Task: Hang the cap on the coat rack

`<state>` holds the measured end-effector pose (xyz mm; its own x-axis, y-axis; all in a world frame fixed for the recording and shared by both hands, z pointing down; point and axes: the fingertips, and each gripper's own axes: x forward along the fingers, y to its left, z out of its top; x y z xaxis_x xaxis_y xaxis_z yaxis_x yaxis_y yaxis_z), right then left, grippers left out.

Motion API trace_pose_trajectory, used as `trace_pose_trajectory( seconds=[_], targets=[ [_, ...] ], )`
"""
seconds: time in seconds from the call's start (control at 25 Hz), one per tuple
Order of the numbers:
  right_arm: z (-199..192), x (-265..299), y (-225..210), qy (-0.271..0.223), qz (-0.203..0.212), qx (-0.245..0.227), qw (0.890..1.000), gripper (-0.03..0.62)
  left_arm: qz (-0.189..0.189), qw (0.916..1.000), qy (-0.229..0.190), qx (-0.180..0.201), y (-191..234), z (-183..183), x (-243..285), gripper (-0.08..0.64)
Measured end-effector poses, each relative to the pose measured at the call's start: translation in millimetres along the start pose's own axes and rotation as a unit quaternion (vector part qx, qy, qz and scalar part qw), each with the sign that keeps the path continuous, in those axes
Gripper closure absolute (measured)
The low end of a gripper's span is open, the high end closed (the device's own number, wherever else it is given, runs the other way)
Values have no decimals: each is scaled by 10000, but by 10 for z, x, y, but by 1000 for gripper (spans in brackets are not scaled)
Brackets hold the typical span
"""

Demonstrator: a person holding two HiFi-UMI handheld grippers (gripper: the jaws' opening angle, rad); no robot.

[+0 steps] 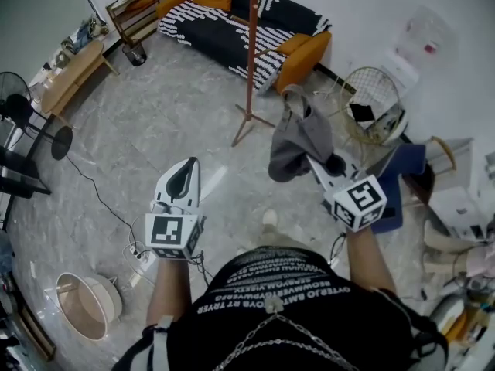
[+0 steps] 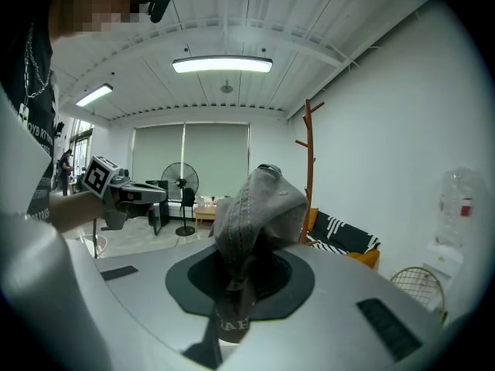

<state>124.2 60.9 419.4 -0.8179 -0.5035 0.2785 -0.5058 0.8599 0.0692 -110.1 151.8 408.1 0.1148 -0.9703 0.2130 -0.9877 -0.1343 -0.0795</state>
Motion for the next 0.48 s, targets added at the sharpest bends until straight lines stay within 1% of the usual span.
trace_pose_trajectory(
  seconds=[0.32,0.48],
  targets=[
    [52,240,-279,90,39,54,9999,560,-93,9999,49,-54,23,36,392,557],
    [59,352,-423,138,63,92,9998,560,-69,9999,45,-74,90,84,551,557]
  ],
)
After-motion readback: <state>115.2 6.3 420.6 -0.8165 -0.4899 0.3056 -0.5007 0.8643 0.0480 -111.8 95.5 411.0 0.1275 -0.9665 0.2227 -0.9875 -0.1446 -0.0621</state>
